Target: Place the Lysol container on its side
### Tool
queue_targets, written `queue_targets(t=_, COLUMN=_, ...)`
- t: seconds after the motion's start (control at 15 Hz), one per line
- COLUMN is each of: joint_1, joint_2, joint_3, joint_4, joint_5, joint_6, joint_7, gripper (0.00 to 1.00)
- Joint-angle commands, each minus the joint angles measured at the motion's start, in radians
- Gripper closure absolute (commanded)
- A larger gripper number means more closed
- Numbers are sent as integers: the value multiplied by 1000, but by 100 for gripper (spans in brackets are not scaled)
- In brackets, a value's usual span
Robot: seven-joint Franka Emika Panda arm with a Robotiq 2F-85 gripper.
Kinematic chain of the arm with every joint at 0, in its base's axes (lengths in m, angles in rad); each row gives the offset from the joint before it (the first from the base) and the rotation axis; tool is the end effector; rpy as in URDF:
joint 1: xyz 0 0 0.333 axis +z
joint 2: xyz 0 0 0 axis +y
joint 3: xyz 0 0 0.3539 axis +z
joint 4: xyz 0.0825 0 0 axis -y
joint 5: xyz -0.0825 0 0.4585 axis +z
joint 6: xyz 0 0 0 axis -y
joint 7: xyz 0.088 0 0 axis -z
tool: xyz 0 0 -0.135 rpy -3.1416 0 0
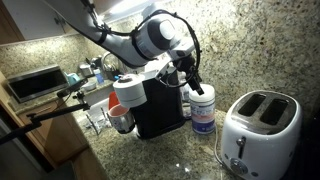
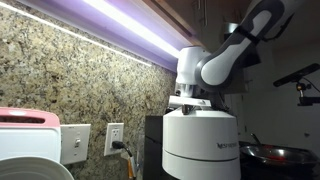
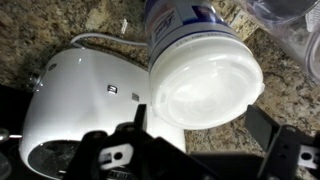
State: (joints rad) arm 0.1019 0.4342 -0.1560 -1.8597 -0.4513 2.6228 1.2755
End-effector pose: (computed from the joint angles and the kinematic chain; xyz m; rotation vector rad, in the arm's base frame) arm 0.7480 -0.0291 0.2811 2.6351 -1.3491 0.6923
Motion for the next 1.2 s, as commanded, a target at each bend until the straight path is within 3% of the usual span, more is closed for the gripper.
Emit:
queue_targets(t=0.0, joint_1=34, joint_2=22, joint_3=-31, joint_4=46, joint_5=12, joint_6=11, joint_7=0, gripper=0)
queue_targets(t=0.33, joint_1=6, joint_2=53, joint_3=5, joint_4=93, joint_5=119, joint_6=10, joint_7=-47, gripper=0)
queue_targets(t=0.6, joint_1=-38, joint_2=112, joint_3=52, joint_4=129, joint_5=294, joint_6=0, joint_7=-197, gripper=0)
queue_targets(t=1.13, joint_1=31, joint_2=140, joint_3=-32, joint_4=163, joint_5=263, joint_6=-24, joint_7=-203, gripper=0)
